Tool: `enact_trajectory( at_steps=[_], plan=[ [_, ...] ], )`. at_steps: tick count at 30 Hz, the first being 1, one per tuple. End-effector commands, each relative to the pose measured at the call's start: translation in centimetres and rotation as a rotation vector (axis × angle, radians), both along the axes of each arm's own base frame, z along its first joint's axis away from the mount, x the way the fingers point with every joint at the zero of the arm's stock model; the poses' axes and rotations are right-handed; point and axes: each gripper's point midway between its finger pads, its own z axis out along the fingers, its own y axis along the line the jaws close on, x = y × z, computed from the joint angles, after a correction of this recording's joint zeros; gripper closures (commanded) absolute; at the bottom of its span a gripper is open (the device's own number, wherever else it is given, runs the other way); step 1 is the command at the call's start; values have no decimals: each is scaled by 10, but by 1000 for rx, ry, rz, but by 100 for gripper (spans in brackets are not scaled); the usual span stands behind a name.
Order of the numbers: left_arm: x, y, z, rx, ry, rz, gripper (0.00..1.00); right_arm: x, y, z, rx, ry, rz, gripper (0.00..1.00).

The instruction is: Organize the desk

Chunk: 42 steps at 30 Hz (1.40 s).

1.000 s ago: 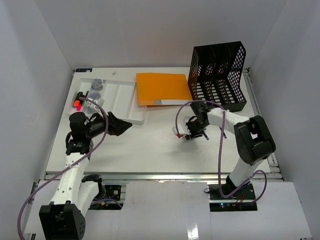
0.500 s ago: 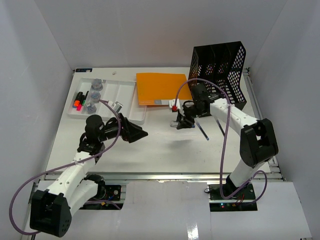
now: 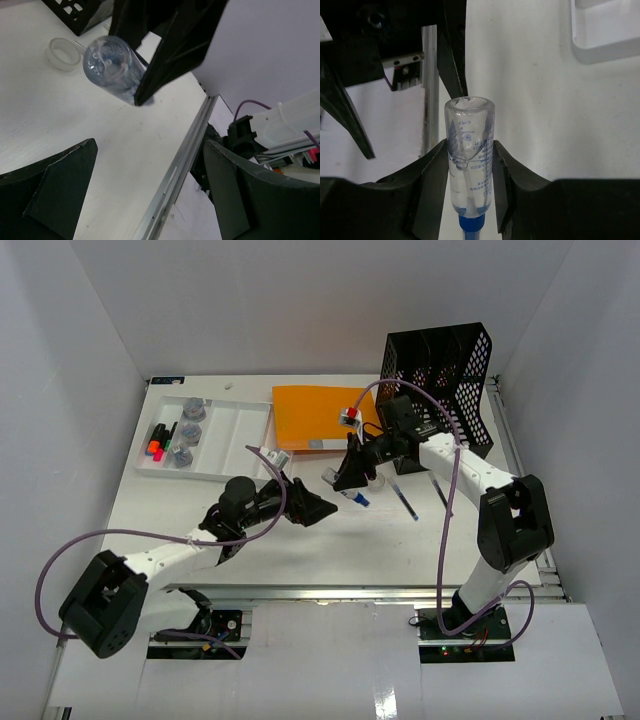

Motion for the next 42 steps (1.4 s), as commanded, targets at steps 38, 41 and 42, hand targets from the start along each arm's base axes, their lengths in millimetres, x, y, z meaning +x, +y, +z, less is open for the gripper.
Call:
enact_trajectory(
  at_steps=[38,41,42],
  plan=[
    [66,-65,38,-60,-23,253,80,0,-18,74,304,244,-320,47],
    [63,-62,35,-42,-19,251,89,4,-24,74,308,208,-329,30],
    [62,-59,33,-28,-19,256,90,8,-28,73,309,189,-338,22]
  ],
)
